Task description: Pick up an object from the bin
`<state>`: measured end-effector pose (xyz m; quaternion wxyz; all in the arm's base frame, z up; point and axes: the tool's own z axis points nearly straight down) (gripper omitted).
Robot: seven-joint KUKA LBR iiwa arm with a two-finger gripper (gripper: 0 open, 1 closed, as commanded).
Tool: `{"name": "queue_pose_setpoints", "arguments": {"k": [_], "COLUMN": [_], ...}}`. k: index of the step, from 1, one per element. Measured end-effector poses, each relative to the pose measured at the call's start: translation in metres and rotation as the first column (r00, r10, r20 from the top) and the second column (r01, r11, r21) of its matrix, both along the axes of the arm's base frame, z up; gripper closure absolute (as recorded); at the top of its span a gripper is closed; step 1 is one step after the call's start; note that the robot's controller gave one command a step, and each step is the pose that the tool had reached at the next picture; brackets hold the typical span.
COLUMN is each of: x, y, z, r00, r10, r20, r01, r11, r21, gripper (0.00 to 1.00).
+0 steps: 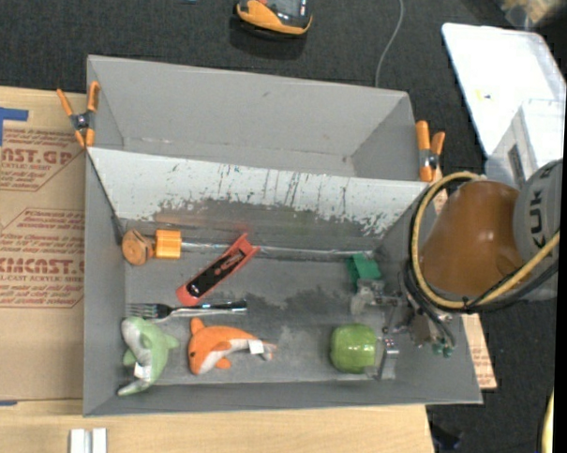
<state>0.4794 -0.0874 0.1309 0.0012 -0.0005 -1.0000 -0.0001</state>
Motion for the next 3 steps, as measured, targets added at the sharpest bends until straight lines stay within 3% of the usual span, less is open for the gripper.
{"name": "queue_pose_setpoints", "arguments": {"k": [1,2,3], "x": [0.001,0.002,0.001], "y": [0.000,0.003,0.012], "z": [0.003,-0.050,-0.055], "r00": [1.000,0.996,0.983], "r10": [0.001,-0.092,0.185], "r20": [0.002,0.003,0.009], "r01": [-0.001,0.091,-0.185], "r11": [1.000,0.996,0.983], "r21": [0.000,0.001,-0.002], "gripper": [0.00,0.00,1.00]}}
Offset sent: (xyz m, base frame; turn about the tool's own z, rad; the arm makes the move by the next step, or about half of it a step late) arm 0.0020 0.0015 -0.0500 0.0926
